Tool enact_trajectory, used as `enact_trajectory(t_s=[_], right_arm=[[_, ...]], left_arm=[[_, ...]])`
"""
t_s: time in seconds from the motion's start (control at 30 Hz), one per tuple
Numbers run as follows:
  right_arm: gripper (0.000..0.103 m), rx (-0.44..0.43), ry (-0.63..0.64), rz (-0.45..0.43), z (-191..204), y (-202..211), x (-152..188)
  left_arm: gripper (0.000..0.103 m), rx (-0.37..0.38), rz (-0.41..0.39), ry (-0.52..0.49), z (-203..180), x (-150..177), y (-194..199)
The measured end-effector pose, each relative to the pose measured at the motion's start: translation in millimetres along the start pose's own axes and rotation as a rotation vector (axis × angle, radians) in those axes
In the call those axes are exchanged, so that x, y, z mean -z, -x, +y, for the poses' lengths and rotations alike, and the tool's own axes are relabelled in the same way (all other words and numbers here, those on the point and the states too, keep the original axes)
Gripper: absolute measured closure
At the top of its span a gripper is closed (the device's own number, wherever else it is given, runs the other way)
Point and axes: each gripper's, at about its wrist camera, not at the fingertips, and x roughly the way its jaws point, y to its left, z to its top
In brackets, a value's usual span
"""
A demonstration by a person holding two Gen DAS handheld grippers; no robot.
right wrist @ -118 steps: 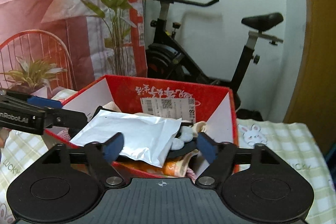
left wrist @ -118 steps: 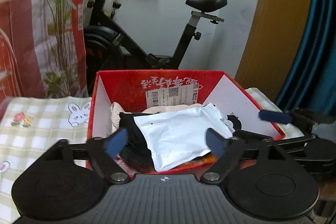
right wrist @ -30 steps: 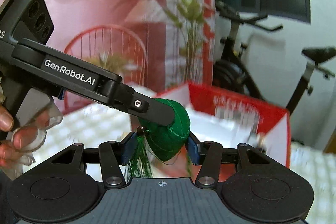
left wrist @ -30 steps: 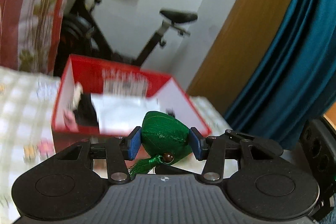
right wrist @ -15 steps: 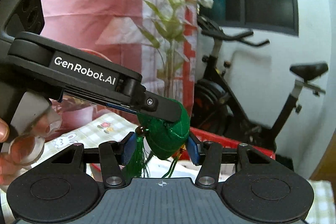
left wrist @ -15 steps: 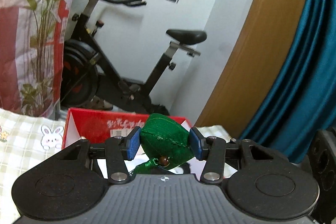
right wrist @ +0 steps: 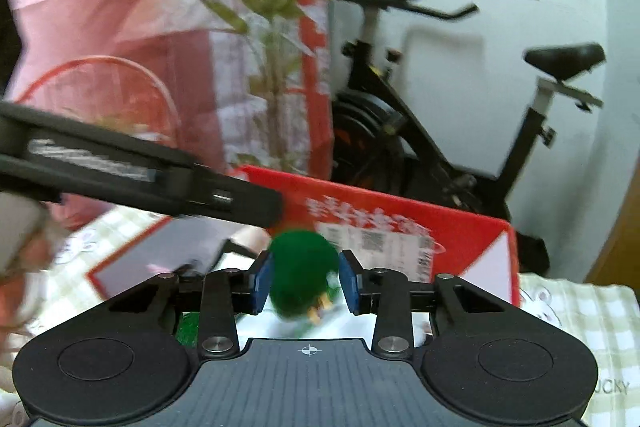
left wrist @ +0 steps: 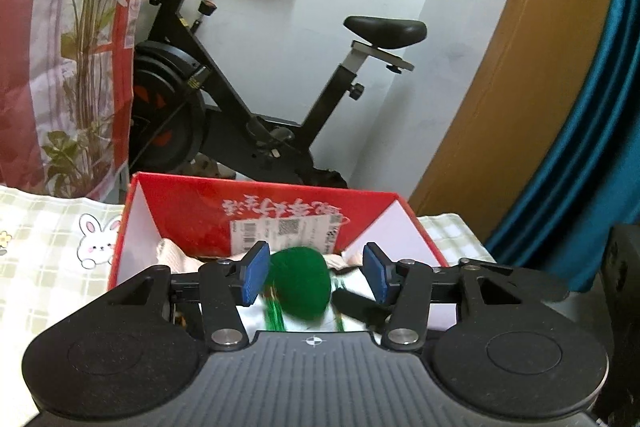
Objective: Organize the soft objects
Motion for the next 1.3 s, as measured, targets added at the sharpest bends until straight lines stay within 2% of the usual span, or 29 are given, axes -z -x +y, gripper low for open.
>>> enact_trajectory(t_s=[0.17,0.23,0.3,0.37,0.4,0.43,0.47,0.53,0.57,0.7,0.83,0.93,1.03,1.3], right_arm=[[0.070,0.074,-0.044,0.032,-18,-10,2],[0.068,0.081,-0.053,0.038,-21,-9,4],[0.065,0.085,-0.061,0.039,-21,-5,6],[0.053,0.088,-0.072,0.037,-20,1,7],[0.041,0.091,-0.078,0.034,-20,6,8],[0.030,0.096,-0.085,0.028,-21,11,7],[0.026,0.095,-0.093,0.020,-21,18,6],[0.006,0.091,-0.112,0.009,-21,31,7],[0.001,0.091,-0.120,0.004,-22,38,6],[0.000,0.095,-0.145,-0.031,-20,71,11],[0.000,0.131,-0.171,-0.077,-14,106,19],[0.000,0.169,-0.187,-0.066,-8,126,21],[0.000,0.204,-0.205,-0.049,1,147,28],[0.000,0.190,-0.259,-0.069,23,206,44]], left_arm=[[0.048,-0.050,0.001,0.008,13,-2,-2],[0.045,-0.074,0.004,-0.006,15,-1,0],[0.037,-0.101,0.006,-0.026,13,0,5],[0.020,-0.134,-0.001,-0.059,9,1,12],[0.010,-0.146,-0.006,-0.076,7,2,17],[0.006,-0.159,-0.014,-0.091,5,4,24],[0.002,-0.170,-0.023,-0.101,4,5,30],[0.000,-0.193,-0.037,-0.115,0,9,45],[0.000,-0.200,-0.039,-0.112,-1,11,51],[0.000,-0.218,-0.054,-0.051,-2,22,82],[0.000,-0.163,-0.053,0.045,1,35,111],[0.000,-0.156,-0.055,0.086,-2,46,130],[0.000,-0.196,-0.059,0.076,-11,55,150],[0.000,-0.265,-0.069,0.001,-35,67,193]])
